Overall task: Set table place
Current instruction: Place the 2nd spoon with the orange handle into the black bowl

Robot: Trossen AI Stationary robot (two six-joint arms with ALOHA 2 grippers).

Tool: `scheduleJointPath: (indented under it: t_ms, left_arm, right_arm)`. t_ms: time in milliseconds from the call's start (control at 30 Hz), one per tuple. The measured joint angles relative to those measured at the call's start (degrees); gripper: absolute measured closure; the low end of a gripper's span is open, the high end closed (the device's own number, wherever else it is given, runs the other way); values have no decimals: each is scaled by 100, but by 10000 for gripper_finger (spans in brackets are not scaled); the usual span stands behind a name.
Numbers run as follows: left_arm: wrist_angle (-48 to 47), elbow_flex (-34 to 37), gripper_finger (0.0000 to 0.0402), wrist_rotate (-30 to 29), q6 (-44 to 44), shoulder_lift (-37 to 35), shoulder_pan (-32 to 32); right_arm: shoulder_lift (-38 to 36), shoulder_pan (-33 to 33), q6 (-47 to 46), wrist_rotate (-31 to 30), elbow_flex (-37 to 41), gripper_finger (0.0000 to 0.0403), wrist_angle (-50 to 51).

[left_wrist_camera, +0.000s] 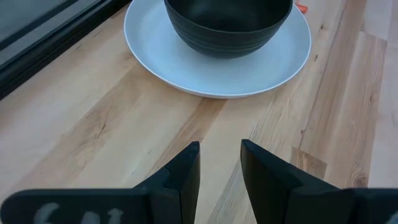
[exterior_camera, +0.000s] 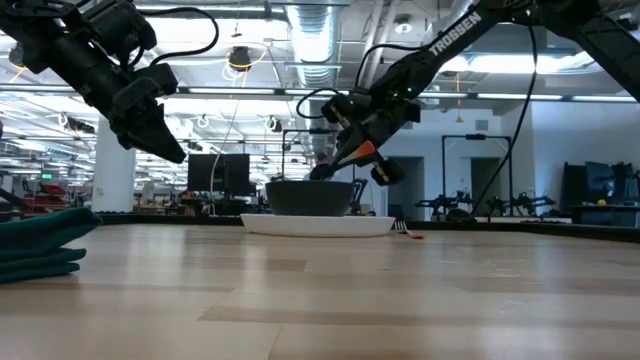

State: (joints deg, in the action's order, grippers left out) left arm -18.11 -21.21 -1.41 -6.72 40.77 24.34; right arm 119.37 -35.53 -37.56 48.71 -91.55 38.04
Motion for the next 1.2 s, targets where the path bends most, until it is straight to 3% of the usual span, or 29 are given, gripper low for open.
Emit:
scheduleJointPath:
  t_ms: [533,700,1200]
  left_arm:
    - [-3,0,296,0,2,0,0]
    - [-6,0,296,2,8,0,0]
    - [-2,0,296,-4,48,0,0]
  right_arm:
    - [657,282,-50,-371,-97,365,-441]
    - [662,270,-13,-376,-105,347,-424]
    - [610,91,-146,-395,-107,345,-463]
